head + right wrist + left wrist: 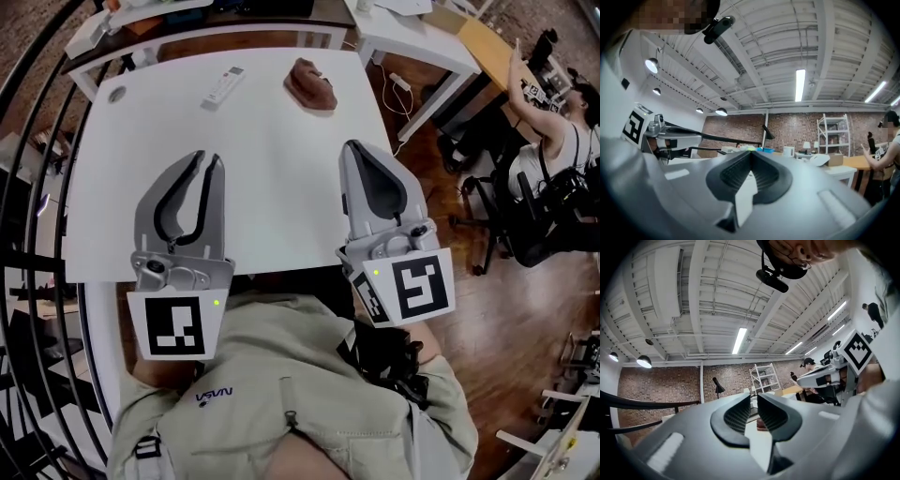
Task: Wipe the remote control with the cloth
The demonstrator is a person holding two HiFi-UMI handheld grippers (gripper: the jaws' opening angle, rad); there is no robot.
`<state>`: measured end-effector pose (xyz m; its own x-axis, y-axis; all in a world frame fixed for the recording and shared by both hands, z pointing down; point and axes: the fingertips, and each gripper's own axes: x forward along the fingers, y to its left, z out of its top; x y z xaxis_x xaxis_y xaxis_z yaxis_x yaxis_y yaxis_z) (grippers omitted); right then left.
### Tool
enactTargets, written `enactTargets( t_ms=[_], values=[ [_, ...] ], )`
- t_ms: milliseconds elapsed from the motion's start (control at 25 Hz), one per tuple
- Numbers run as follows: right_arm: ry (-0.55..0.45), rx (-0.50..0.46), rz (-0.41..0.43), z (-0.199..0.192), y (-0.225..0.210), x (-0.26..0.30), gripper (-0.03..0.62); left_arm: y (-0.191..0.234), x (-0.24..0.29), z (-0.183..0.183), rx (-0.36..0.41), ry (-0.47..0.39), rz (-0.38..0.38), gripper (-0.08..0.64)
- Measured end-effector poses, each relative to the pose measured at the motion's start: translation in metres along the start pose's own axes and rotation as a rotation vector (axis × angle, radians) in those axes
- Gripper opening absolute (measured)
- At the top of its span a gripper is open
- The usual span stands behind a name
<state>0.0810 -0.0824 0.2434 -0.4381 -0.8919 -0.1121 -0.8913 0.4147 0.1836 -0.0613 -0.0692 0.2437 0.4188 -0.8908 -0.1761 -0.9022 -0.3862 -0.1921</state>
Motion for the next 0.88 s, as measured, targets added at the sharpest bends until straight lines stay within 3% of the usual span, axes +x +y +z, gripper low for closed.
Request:
enactTargets(
  t_ms=[160, 320, 560, 760, 880],
  values=[
    [0.006, 0.001, 0.025, -0.008, 0.011, -0.011, 0.004, -0.006, -0.012, -0.014, -0.017, 0.022, 0.006, 0.048],
    [-0.024, 0.019, 0.116, -0.015, 0.029, -0.023, 0.005, -0.012, -0.021, -0.037, -0.053, 0.057, 0.01, 0.046],
    [-0.015, 0.053, 0.188, -0.042, 0.044, -0.03, 0.004, -0.016, -0.024, -0.069, -0.092, 0.105, 0.01, 0.04],
    [-0.054, 0.086, 0.292, -0.049, 0.066, -0.034, 0.004, -0.019, -0.023, -0.08, -0.112, 0.105, -0.013, 0.021],
    [-0.059, 0.098, 0.31, -0.047, 0.073, -0.03, 0.004, -0.024, -0.026, -0.088, -0.123, 0.116, -0.037, 0.003]
  ],
)
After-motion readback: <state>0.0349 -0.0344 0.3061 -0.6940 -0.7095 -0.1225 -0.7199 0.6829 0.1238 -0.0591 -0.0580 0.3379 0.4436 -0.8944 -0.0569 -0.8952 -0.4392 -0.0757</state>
